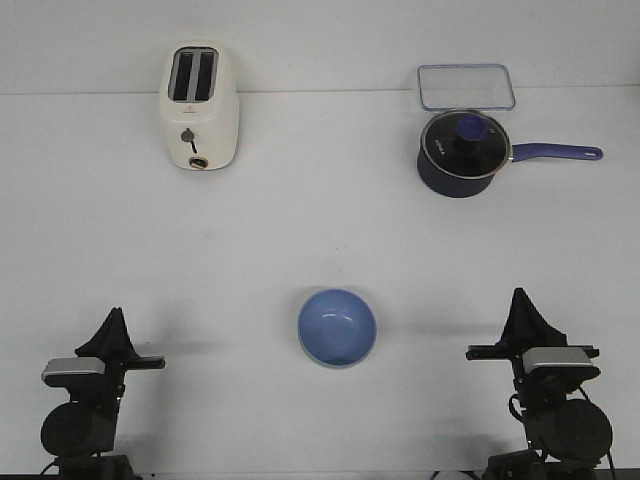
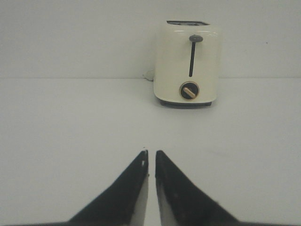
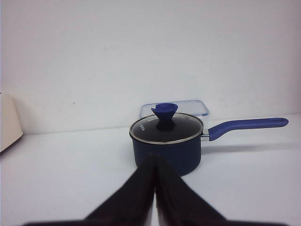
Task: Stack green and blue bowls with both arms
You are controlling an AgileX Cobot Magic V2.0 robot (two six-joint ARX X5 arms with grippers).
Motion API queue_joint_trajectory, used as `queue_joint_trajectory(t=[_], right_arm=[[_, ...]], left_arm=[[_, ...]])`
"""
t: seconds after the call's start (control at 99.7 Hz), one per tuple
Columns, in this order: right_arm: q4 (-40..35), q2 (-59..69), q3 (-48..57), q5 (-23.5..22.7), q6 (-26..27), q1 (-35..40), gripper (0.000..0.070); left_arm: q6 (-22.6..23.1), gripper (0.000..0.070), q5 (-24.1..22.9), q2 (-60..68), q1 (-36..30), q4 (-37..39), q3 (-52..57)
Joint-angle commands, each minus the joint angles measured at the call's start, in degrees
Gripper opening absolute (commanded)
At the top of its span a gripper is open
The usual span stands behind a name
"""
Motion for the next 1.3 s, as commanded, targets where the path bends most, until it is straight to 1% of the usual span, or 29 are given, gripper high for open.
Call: queue_joint_trajectory(t=[0.0,0.13,0.181,0.291,0.361,0.452,0.532,0.612,0.753,0.853,0.883,1.294], right_arm=[[0.61,0.0,0.26,0.11,-0.07,0.17,0.0],[0.74,0.0,0.26,0.35,-1.11,0.13,0.0],[0.57,-0.02,0.22,1.07,-2.43,0.09,0.0],[0.13,-0.96,-1.18,1.2,-9.2,-1.11,0.0],[0.13,-2.19,-3.28,0.9,-14.38,-2.71,0.0],[-0.63,-4.17,-6.43,-1.4,-21.46,-4.72,0.0],[-0.96,-6.21,-9.01,-3.5,-25.11,-5.99,0.0],[-1.09,-8.26,-11.47,-3.41,-26.12,-6.47,0.0],[0.0,-8.15,-14.97,-3.65,-26.99,-6.36,0.0],[3.58,-8.15,-17.7,-5.05,-26.97,-6.29,0.0],[3.19,-8.15,-17.59,-5.64,-27.06,-6.29,0.0],[4.0,-8.15,-17.59,-5.27,-26.95,-6.29,0.0]], left_arm=[[-0.48,0.0015,0.07,-0.04,0.02,0.85,-1.16],[-0.48,0.0015,0.07,-0.04,0.02,0.85,-1.16],[-0.48,0.0014,0.07,-0.04,0.02,0.85,-1.16],[-0.48,0.0014,0.04,-0.04,0.02,0.85,-1.16],[-0.48,0.0015,0.07,-0.04,0.02,0.83,-1.16],[-0.48,0.0015,0.07,-0.04,0.02,0.83,-1.16],[-0.48,0.0014,0.07,-0.04,0.02,0.85,-1.16],[-0.48,0.0014,0.07,-0.04,0.02,0.85,-1.16],[-0.48,0.0015,0.07,-0.04,0.02,0.9,-1.16],[-0.48,0.0014,0.07,-0.04,0.02,0.85,-1.16],[-0.48,0.0014,0.07,-0.07,0.02,0.87,-1.16],[-0.48,0.0015,0.04,-0.04,0.02,0.85,-1.16]])
